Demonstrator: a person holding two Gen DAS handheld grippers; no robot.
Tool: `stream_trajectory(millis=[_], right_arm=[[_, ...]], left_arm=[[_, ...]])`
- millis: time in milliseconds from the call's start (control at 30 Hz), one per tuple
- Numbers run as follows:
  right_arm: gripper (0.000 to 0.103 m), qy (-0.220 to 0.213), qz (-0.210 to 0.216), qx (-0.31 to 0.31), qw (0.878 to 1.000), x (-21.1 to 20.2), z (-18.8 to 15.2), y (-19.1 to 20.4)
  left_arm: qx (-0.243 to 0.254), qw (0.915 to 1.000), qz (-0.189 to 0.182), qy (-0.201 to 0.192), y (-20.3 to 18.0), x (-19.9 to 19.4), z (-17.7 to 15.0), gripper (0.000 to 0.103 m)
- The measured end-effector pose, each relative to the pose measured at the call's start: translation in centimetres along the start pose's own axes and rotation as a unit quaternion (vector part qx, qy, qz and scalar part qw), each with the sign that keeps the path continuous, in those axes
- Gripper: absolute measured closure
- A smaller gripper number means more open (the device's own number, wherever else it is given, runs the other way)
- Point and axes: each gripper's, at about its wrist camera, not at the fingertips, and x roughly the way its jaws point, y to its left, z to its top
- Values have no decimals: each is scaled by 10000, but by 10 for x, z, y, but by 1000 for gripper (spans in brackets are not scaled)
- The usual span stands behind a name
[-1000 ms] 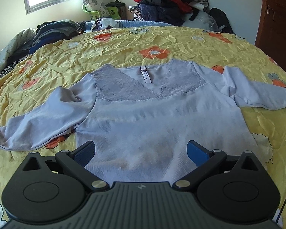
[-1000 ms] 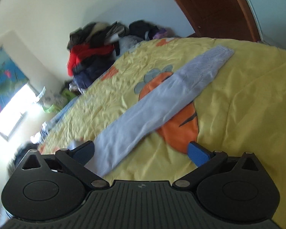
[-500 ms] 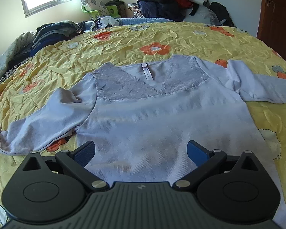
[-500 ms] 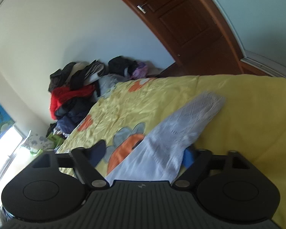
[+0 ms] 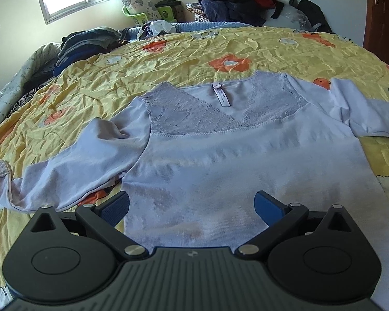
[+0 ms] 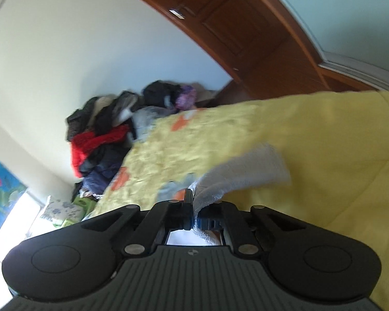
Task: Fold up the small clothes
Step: 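Grasp the sleeve cuff of the lavender top with the right gripper, then carry the held sleeve across the top's body toward the left tool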
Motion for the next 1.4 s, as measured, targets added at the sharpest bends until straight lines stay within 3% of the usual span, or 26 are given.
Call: stream_trajectory(millis=[200,500,1133,1400], right_arm=[[95,225,817,-252,9961,-14,-8,36],[95,1051,1733,-247,9789,-4,-41,83],[95,2363,2445,-391,9396,-35,-147,152],[95,2719,2471,-426,9291,-41,-180,175]], left_arm=[[-43,10000,67,11,7,2,-2,0],[-58,9999,93,47,10,4,-4,0],[-254,9996,87,91,24,9,-8,0],[-424,9988,217,110,37,14,-8,0]])
